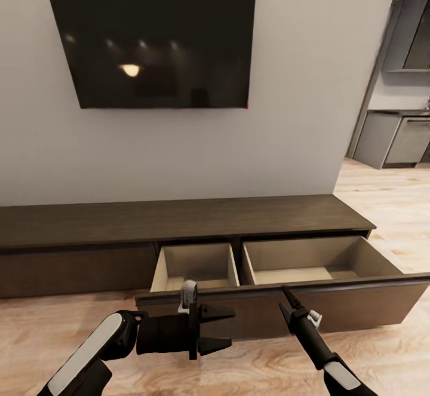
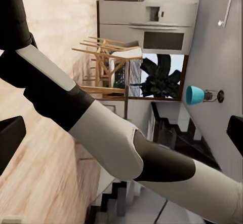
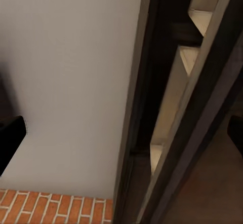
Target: Place each of the two pumpkins and all three candles from the living room inside a cabinet in the living room (use any cabinet), then make sure every cabinet is closed, and position the cauldron so it is next to a table in the living room.
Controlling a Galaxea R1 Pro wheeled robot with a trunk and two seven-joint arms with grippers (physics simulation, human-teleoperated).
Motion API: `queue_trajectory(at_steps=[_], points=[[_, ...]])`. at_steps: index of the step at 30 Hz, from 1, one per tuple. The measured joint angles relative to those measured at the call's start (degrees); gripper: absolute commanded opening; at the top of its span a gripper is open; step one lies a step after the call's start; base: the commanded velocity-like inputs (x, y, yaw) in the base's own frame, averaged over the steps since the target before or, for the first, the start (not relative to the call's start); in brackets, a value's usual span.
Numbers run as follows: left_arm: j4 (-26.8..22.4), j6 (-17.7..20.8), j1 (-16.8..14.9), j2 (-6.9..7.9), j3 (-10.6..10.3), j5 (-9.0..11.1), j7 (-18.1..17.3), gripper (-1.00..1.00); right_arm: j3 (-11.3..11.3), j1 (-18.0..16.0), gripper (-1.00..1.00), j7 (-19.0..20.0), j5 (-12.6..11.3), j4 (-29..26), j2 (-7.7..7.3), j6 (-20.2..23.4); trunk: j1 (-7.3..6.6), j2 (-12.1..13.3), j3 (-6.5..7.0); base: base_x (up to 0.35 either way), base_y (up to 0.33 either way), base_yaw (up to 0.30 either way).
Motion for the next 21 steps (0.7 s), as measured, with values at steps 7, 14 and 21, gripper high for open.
queue_trajectory(at_steps=[7, 14, 21], points=[[0.08, -0.01, 0.00, 0.03, -0.03, 0.29, 0.02, 1.00, 0.07, 0.00, 1.00, 0.49, 0.07, -0.02, -1.02, -0.04, -0.16, 0.10, 1.55, -0.116, 0.049, 0.000], [0.17, -0.05, 0.00, 0.37, 0.03, 0.38, 0.02, 1.00, 1.81, 0.00, 1.00, 2.65, 1.77, 0.44, -1.41, 3.94, -0.53, 0.57, 3.06, -0.109, 0.046, 0.000], [0.17, -0.08, 0.00, 0.47, -0.18, 0.39, 0.02, 1.00, 2.41, 0.11, 1.00, 3.24, 3.10, 3.93, -2.00, 5.34, -2.08, 3.38, 4.32, -0.068, 0.029, 0.000]])
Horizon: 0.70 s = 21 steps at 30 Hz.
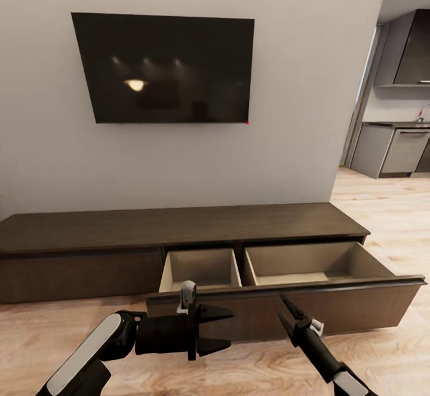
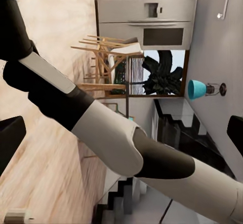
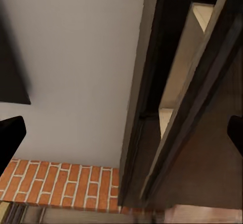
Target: Place each of the two pumpkins and all three candles from the living room inside a cabinet in the living room (use any cabinet), then make sure every cabinet is closed, and position the cauldron so it is next to a table in the living room.
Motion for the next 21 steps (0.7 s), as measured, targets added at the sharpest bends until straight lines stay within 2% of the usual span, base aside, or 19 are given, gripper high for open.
queue_trajectory(at_steps=[3, 9, 16, 21], points=[[0.00, 0.00, 0.00, 0.00, -0.02, 0.00, 0.00, 1.00, 0.06, 0.11, 1.00, 0.08, 1.21, 2.49, -0.70, 1.20, -0.66, 1.20, 0.54, -0.006, 0.002, 0.000], [-0.02, 0.00, 0.00, 0.00, -0.11, 0.00, 0.00, 1.00, 0.08, 0.21, 1.00, 0.23, 4.04, 7.64, -0.94, 3.17, -1.98, 3.61, 1.62, 0.000, 0.000, 0.000], [0.00, -0.01, 0.00, 0.00, -0.12, 0.00, 0.02, 1.00, 0.04, 0.36, 1.00, -0.42, 4.65, 11.32, -0.94, 1.26, -3.52, 6.42, 2.87, 0.000, 0.000, 0.000], [0.00, 0.00, 0.00, 0.00, -0.12, 0.00, 0.02, 1.00, 0.02, 0.40, 1.00, -0.35, 4.65, 11.75, -0.97, 0.73, -4.62, 8.42, 3.77, 0.000, 0.000, 0.000]])
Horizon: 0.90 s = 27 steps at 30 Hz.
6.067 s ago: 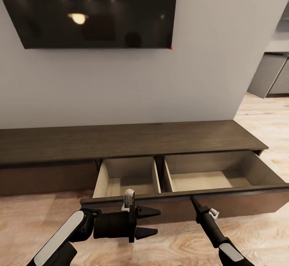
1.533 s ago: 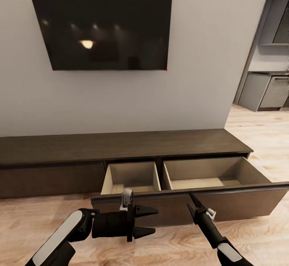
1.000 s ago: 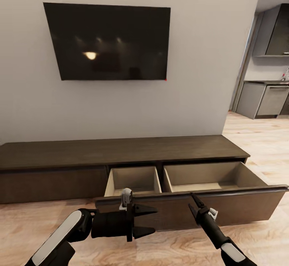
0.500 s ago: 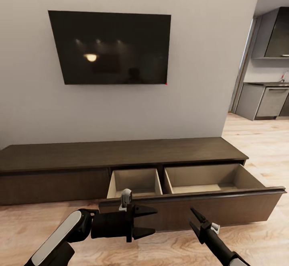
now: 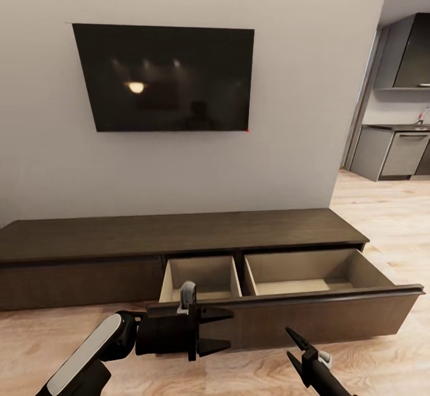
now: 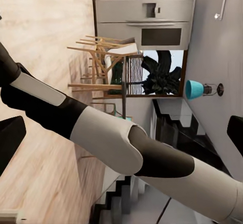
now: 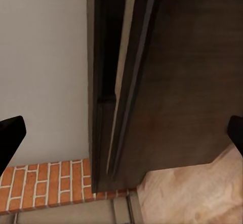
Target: Place each of the two pumpkins and all three candles from the living room inside a cabinet in the living room (use any cabinet), then make sure every cabinet is closed, and position the cauldron so it is next to a table in the living room.
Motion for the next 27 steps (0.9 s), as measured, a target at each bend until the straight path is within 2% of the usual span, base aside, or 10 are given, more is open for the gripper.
queue_trajectory(at_steps=[11, 21, 27], points=[[0.00, 0.00, 0.00, 0.00, -0.02, -0.05, 0.08, 1.00, 0.00, 0.15, 1.00, -0.10, 0.00, 0.10, 0.00, -2.09, -2.41, 4.41, 1.97, -0.032, 0.020, 0.000], [-0.01, 0.00, 0.00, 0.00, 0.00, -0.09, 0.09, 1.00, 0.00, 0.16, 1.00, -0.21, 0.00, 0.72, 0.00, -2.72, -4.58, 8.43, 3.77, -0.265, 0.171, 0.004], [-0.02, -0.01, 0.01, 0.03, 0.01, -0.09, 0.09, 1.00, -0.08, 0.16, 1.00, -0.37, -0.06, 0.79, 0.06, -2.48, -5.90, 10.83, 4.84, -0.287, 0.184, 0.190]])
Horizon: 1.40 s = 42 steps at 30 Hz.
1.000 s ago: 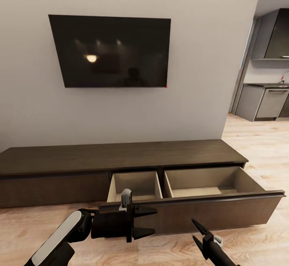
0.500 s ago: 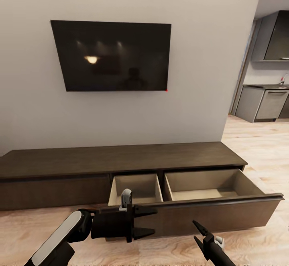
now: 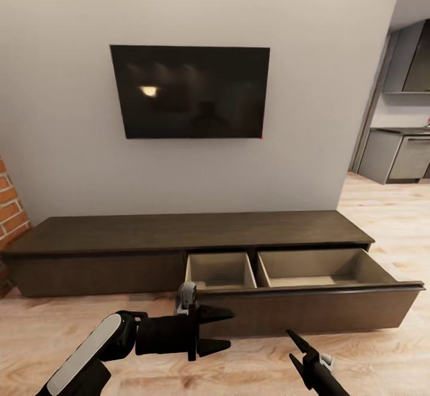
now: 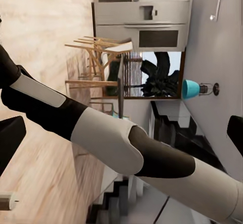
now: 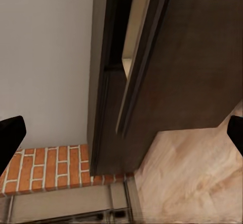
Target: Place each of the two pumpkins and all three candles from the living room inside a cabinet in the living room (use any cabinet), then make sure every cabinet is closed, and position the cauldron so it is next to a table in the living room.
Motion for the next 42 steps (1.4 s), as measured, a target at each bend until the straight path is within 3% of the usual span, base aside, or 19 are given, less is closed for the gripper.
queue_trajectory(at_steps=[17, 30, 42], points=[[0.01, -0.08, 0.01, -0.02, 0.00, -0.08, 0.19, 1.00, -0.01, -0.01, 1.00, -0.53, -0.02, 0.05, -0.05, -0.20, -3.76, 6.82, 3.05, -0.177, 0.057, 0.253], [0.03, -0.08, -0.01, -0.03, -0.01, -0.09, 0.24, 1.00, -0.08, 0.35, 1.00, -0.53, -0.20, 0.06, -0.03, -2.31, -6.62, 12.03, 5.39, -0.008, 0.000, -0.117], [0.02, -0.08, 0.00, -0.03, -0.03, -0.08, 0.25, 1.00, -0.07, 0.36, 1.00, -0.54, -0.20, 0.06, 0.00, -2.36, -9.01, 16.46, 7.37, -0.278, 0.000, 0.004]])
